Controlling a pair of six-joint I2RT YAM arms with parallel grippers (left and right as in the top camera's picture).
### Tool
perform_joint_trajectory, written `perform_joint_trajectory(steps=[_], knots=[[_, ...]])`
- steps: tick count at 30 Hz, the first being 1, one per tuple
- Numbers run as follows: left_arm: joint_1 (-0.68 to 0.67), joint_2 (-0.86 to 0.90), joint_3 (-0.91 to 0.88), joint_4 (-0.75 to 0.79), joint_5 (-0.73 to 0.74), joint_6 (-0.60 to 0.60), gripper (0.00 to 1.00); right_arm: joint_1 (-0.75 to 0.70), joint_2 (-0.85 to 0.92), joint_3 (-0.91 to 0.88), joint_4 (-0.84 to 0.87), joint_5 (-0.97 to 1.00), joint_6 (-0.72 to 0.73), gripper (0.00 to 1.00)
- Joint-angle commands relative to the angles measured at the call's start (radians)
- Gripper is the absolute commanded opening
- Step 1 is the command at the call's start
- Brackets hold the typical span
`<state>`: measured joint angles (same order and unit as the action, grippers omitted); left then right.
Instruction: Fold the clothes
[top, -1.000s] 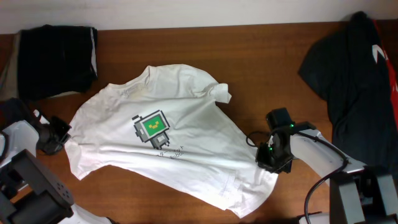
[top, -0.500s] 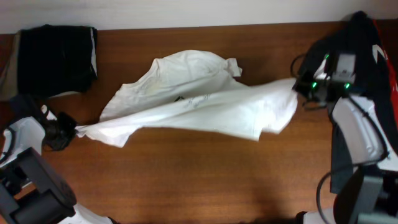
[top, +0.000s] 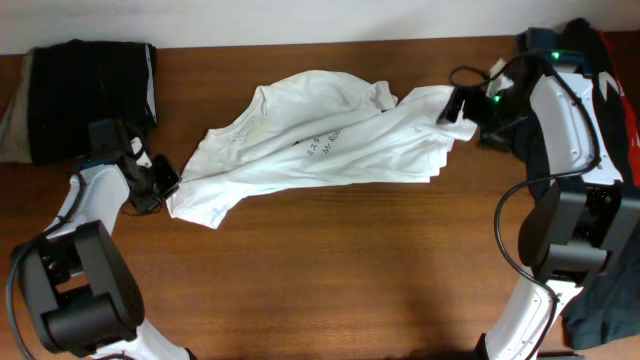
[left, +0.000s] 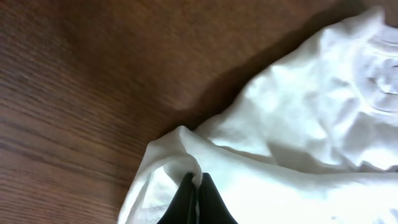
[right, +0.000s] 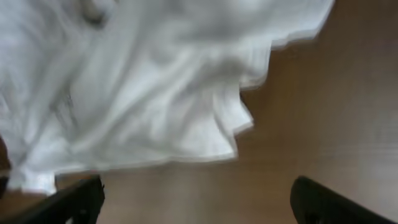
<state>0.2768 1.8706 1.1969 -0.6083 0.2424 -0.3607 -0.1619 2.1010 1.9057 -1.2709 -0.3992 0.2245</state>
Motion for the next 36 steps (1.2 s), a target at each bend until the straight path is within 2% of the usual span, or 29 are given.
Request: perform_joint_trajectory(steps=[1,5,9,11,12,13,14,15,21,26,30,31,33,36], knots=[[0.001,0.03,0.014,0.002,-0.029,-0.01,0.02,0.006,-0.058,0.015,-0.048,-0.011,-0.045,0.96],[0.001,0.031,0.014,-0.005,-0.029,-0.01,0.02,0.037,-0.108,0.015,-0.209,0.096,-0.09,0.96],[0.001,0.031,0.014,-0.006,-0.029,-0.009,0.02,0.148,-0.108,-0.06,-0.254,0.264,-0.142,0.93],[0.001,0.031,0.014,-0.01,-0.029,-0.01,0.02,0.189,-0.107,-0.132,-0.2,0.314,-0.142,0.83],[0.001,0.031,0.014,-0.01,-0.029,-0.009,0.02,0.207,-0.107,-0.198,-0.121,0.327,-0.138,0.7],[0.001,0.031,0.014,-0.012,-0.029,-0.009,0.02,0.211,-0.107,-0.25,-0.058,0.327,-0.13,0.63],[0.001,0.031,0.014,-0.014,-0.029,-0.009,0.03,0.21,-0.106,-0.297,-0.003,0.327,-0.114,0.63],[0.001,0.031,0.014,-0.019,-0.029,-0.009,0.09,0.205,-0.106,-0.348,0.059,0.322,-0.111,0.63],[0.001,0.031,0.014,-0.021,-0.03,-0.009,0.09,0.201,-0.102,-0.494,0.316,0.279,-0.107,0.62],[0.001,0.031,0.014,-0.021,-0.042,-0.009,0.09,0.201,-0.097,-0.496,0.424,0.28,-0.085,0.56],[0.001,0.031,0.014,-0.024,-0.059,-0.009,0.09,0.201,-0.095,-0.496,0.44,0.28,-0.085,0.54],[0.001,0.031,0.014,-0.024,-0.059,-0.009,0.09,0.201,-0.095,-0.496,0.446,0.28,-0.085,0.48],[0.001,0.031,0.014,-0.024,-0.059,-0.009,0.09,0.201,-0.095,-0.496,0.472,0.28,-0.058,0.04],[0.001,0.031,0.014,-0.024,-0.059,-0.009,0.1,0.201,-0.095,-0.496,0.511,0.276,-0.011,0.04]])
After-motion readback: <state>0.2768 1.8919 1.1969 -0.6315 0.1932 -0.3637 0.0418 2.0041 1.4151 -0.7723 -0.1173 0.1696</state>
